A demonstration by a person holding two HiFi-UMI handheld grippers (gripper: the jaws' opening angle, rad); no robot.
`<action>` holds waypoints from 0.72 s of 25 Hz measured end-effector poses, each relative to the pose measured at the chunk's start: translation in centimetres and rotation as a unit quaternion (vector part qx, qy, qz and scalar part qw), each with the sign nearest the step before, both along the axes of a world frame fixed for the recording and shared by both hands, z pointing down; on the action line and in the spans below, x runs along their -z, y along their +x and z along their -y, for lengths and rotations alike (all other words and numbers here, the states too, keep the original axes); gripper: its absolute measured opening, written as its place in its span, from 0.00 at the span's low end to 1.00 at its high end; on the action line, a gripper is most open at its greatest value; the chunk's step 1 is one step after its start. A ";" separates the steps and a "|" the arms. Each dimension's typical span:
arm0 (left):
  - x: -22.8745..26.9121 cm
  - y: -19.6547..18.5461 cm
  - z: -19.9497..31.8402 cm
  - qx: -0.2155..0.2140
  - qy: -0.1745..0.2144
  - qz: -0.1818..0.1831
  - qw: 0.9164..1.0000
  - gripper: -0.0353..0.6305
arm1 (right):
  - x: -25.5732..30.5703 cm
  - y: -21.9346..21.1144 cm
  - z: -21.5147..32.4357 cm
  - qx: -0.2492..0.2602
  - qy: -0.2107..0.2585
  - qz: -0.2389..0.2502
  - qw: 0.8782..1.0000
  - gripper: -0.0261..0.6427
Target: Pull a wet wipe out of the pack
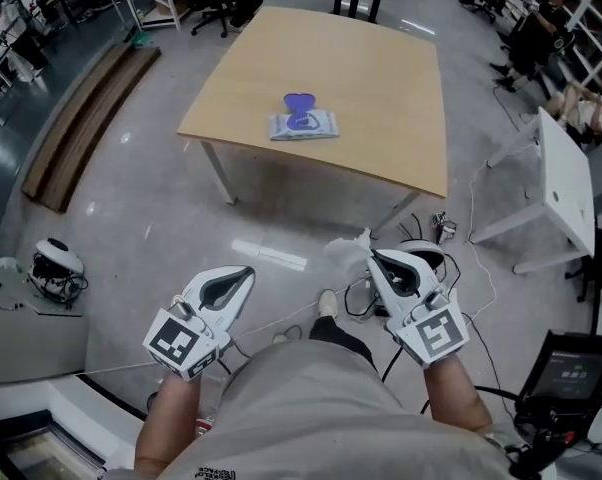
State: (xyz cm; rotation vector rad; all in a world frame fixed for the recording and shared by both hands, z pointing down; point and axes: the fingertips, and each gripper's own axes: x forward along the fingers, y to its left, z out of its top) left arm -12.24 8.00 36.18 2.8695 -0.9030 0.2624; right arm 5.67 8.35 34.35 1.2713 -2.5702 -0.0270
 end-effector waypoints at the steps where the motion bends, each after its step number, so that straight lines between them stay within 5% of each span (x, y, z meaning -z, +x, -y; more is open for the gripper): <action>1: 0.0 -0.5 -0.7 -0.003 0.001 0.000 1.000 0.06 | 0.2 -0.5 -0.9 -0.003 0.001 0.001 1.000 0.04; 18: 0.1 -3.8 -9.6 -0.034 0.001 -0.012 0.999 0.06 | 1.4 -6.4 -11.6 0.000 -0.001 -0.009 1.000 0.04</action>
